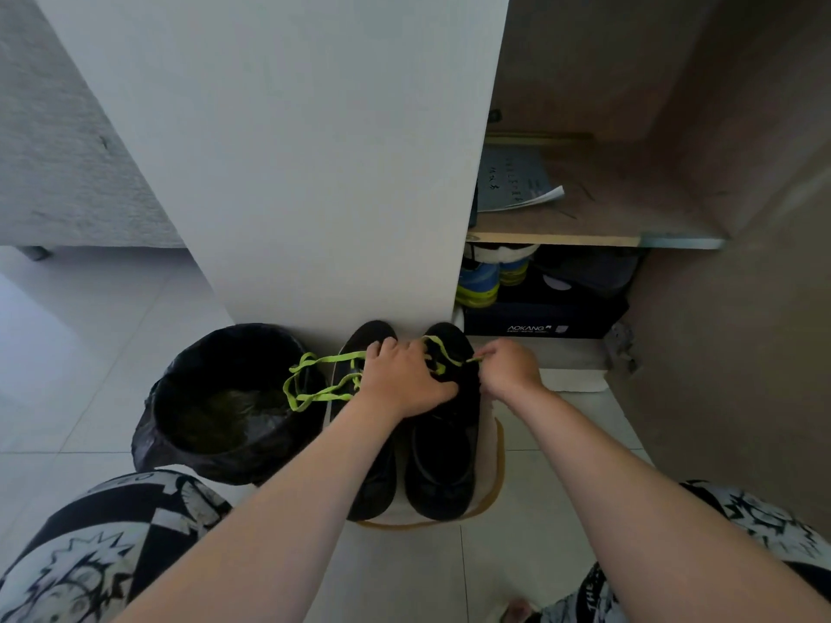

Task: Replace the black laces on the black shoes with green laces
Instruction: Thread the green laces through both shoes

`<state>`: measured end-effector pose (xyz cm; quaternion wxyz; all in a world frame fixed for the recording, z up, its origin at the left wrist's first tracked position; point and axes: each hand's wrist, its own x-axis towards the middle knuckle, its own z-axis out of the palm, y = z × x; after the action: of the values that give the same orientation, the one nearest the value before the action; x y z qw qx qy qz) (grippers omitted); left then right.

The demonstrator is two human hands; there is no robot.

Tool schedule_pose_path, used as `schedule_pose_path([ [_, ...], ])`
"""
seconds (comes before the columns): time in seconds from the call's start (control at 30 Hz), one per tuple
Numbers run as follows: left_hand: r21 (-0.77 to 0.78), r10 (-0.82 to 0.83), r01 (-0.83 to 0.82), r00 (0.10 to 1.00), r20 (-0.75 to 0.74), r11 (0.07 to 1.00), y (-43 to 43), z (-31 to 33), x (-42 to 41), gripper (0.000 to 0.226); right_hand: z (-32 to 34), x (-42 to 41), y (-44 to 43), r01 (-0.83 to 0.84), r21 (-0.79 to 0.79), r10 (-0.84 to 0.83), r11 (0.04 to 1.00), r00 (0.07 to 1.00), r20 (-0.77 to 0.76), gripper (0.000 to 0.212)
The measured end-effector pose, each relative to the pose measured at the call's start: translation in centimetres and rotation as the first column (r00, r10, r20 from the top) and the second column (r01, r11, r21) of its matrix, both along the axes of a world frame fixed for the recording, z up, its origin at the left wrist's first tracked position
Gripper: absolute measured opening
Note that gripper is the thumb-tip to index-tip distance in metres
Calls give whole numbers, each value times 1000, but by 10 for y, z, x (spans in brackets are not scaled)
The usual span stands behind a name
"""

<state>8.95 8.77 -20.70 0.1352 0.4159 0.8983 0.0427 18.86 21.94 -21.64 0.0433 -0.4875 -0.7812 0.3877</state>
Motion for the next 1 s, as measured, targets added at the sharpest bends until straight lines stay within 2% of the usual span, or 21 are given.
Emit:
schedule_pose_path([
  [0.07, 7, 5, -5, 1000, 14, 1000, 0, -3, 1, 85, -1, 2, 2, 77, 31, -79, 997, 994, 72, 36],
  [0.17, 72, 31, -34, 999, 35, 997, -5, -5, 3, 78, -2, 7, 4, 76, 275, -117, 958, 984, 137, 33],
  [0.27, 252, 40, -12, 994, -103, 968, -8, -1, 6, 59, 3, 8, 6, -132, 377, -17, 917, 930, 367, 35],
  [0.3, 275, 31, 11, 989, -147, 962, -8, 2, 7, 52, 0, 8, 7, -215, 382, 61, 899, 925, 376, 40],
  [0.37, 232, 38, -16, 995, -89, 973, -7, 12, 12, 41, -3, 7, 4, -354, 338, 267, 872, 923, 279, 48],
  [0.43, 102, 82, -80, 997, -15, 992, -4, 21, 18, 29, -6, 7, 2, -425, 318, 381, 848, 904, 194, 41],
  [0.47, 56, 73, -71, 997, -27, 996, -3, 24, 20, 24, -6, 8, 1, -434, 328, 388, 839, 900, 199, 32],
  [0.57, 40, 61, -60, 998, -23, 997, -4, 28, 20, 18, 0, 8, 1, -376, 324, 323, 868, 924, 206, 16],
  [0.67, 71, 155, -159, 986, 60, 985, -10, 25, 12, 29, 9, 13, 4, -219, 362, 126, 906, 957, 263, 19],
  [0.73, 87, 222, -232, 969, 106, 969, -14, 23, 8, 31, 15, 19, 9, -93, 403, -54, 910, 940, 338, 22],
  [0.8, 111, 245, -259, 961, 131, 959, -16, 19, 6, 33, 20, 23, 14, -74, 408, -119, 910, 896, 428, 21],
  [0.87, 138, 247, -269, 956, 157, 953, -17, 16, 5, 35, 20, 23, 16, -168, 383, -29, 908, 888, 459, 32],
  [0.9, 145, 243, -268, 955, 171, 952, -17, 15, 5, 35, 16, 22, 14, -237, 356, 73, 904, 906, 418, 41],
  [0.97, 142, 209, -238, 958, 195, 961, -16, 16, 5, 34, 8, 20, 8, -361, 284, 300, 888, 924, 237, 54],
  [1.0, 144, 192, -223, 961, 200, 964, -15, 16, 5, 33, 4, 18, 4, -406, 262, 376, 876, 913, 158, 51],
])
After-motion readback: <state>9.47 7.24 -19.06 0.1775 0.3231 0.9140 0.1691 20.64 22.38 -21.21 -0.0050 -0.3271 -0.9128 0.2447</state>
